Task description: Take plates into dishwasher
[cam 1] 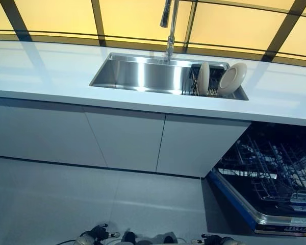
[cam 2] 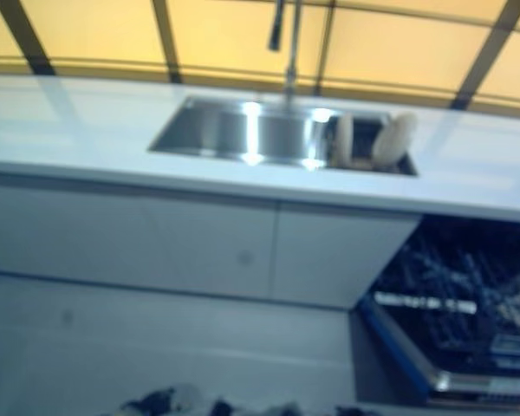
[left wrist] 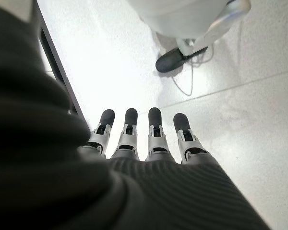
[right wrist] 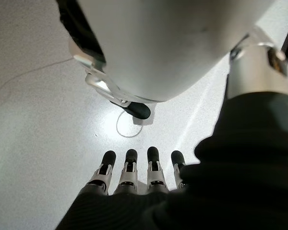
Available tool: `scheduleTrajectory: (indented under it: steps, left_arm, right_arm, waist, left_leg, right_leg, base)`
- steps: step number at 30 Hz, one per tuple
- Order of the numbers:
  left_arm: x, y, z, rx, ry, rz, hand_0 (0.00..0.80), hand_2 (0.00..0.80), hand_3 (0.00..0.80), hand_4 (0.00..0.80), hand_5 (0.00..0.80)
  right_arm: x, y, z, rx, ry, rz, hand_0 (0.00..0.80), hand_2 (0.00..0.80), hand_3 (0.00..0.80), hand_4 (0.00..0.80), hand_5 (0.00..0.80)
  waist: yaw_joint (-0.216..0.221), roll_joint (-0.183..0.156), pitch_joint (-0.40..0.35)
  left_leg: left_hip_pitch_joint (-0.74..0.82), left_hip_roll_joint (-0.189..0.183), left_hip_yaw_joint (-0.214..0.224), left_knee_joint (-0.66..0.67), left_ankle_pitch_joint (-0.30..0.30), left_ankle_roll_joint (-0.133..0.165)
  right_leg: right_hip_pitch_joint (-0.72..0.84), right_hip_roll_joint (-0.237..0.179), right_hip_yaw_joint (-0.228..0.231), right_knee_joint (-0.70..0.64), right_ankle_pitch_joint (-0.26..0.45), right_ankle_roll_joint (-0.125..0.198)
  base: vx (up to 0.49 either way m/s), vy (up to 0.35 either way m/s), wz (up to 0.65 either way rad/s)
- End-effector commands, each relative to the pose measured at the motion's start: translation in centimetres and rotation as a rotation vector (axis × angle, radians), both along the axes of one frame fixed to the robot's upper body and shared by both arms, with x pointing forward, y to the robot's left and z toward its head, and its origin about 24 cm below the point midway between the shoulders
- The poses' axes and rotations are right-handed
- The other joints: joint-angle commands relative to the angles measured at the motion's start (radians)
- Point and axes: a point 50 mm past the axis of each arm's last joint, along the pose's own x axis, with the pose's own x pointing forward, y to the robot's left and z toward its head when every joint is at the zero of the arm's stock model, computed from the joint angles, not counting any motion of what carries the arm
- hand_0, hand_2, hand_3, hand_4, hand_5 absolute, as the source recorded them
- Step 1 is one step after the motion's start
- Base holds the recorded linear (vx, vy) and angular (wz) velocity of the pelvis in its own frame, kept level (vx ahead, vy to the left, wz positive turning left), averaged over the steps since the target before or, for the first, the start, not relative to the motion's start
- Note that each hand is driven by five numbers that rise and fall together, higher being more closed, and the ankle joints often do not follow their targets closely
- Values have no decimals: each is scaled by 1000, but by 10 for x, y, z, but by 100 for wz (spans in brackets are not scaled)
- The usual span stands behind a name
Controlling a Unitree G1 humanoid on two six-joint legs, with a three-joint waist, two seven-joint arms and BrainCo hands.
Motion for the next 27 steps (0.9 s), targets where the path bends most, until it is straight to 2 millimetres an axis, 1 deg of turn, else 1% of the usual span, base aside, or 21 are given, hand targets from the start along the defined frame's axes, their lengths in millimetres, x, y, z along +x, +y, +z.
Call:
scheduleTrajectory:
  steps: [1,7,9,11,13,15,16,17,18,19,21,22,25,27]
  left_arm:
    - [26,-17,2,-19,-44,-99,0,0,0,0,0]
    - [23,-18,1,-17,-40,-88,0,0,0,0,0]
    - [21,-18,0,-14,-31,-84,0,0,0,0,0]
    - [18,-18,-1,-9,-16,-90,0,0,0,0,0]
    - [15,-14,-1,-5,-5,-88,0,0,0,0,0]
    - [11,-8,-1,0,2,-80,0,0,0,0,0]
    - [10,-7,-1,2,3,-80,0,0,0,0,0]
    - [8,-4,0,4,3,-71,0,0,0,0,0]
    - [5,0,1,5,-1,-55,0,0,0,0,0]
    - [5,2,1,6,-5,-52,0,0,0,0,0]
    - [7,1,2,7,-13,-48,0,0,0,0,0]
    - [9,0,2,7,-16,-49,0,0,0,0,0]
    - [13,-4,3,9,-20,-56,0,0,0,0,0]
    - [17,-7,3,14,-23,-62,0,0,0,0,0]
  right_arm:
    - [13,-20,6,-78,-9,13,0,0,0,0,0]
    - [11,-17,5,-76,-21,35,0,0,0,0,0]
    - [16,-13,6,-49,-70,36,0,0,0,0,0]
    - [28,-6,10,30,-150,25,0,0,0,0,0]
    - [54,8,23,209,-261,-5,0,0,0,0,0]
    - [85,35,51,484,-392,-22,0,0,0,0,0]
    - [88,38,55,550,-420,-30,0,0,0,0,0]
    - [100,53,74,681,-479,-36,0,0,0,0,0]
    - [112,69,107,932,-615,-26,0,0,0,0,0]
    - [118,76,126,1075,-704,-24,0,0,0,0,0]
    - [131,83,163,1296,-870,-44,0,0,0,0,0]
    - [138,85,182,1383,-963,-57,0,0,0,0,0]
    - [158,86,228,1524,-1165,-123,0,0,0,0,0]
    - [173,88,262,1589,-1299,-160,0,0,0,0,0]
  waist:
    - [9,29,20]
    - [3,26,15]
    - [3,23,11]
    - [3,21,7]
    - [-1,16,6]
    - [-12,10,6]
    - [-13,9,6]
    - [-20,8,6]
    - [-33,6,5]
    - [-37,6,5]
    - [-43,8,10]
    - [-42,10,13]
    - [-36,15,23]
    - [-29,21,31]
  left_leg:
    - [37,-60,16,6,-105,51]
    - [46,-59,17,5,-108,50]
    - [49,-60,16,6,-111,50]
    - [53,-61,15,7,-112,50]
    - [54,-61,16,10,-114,52]
    - [53,-60,25,15,-116,54]
    - [53,-60,27,16,-117,55]
    - [51,-60,33,18,-117,57]
    - [49,-59,47,20,-120,60]
    - [48,-60,53,22,-123,63]
    - [49,-60,62,26,-128,69]
    - [49,-60,62,27,-132,72]
    - [46,-64,59,39,-144,85]
    - [34,-72,49,57,-148,98]
  right_leg:
    - [-14,10,-4,52,-53,58]
    - [-8,11,2,52,-54,59]
    - [-4,10,3,53,-55,59]
    - [-2,9,5,56,-56,61]
    - [-3,7,7,62,-55,62]
    - [-11,4,13,75,-57,62]
    - [-12,4,14,77,-58,62]
    - [-18,2,17,84,-59,64]
    - [-30,-2,24,96,-62,67]
    - [-36,-6,27,105,-64,71]
    - [-53,-14,37,133,-70,82]
    - [-62,-18,41,148,-74,89]
    - [-90,-36,51,209,-73,105]
    - [-115,-51,59,268,-66,112]
  base:
    - [0,0,0]
    - [8,3,0]
    - [56,22,-2]
    - [54,24,-2]
    - [41,29,-1]
    - [17,39,-6]
    - [2,49,-6]
    - [-7,94,-6]
    - [-9,125,-8]
    - [-7,141,-10]
    - [2,131,-11]
    - [0,131,-12]
    - [-2,139,-16]
    - [-8,175,-20]
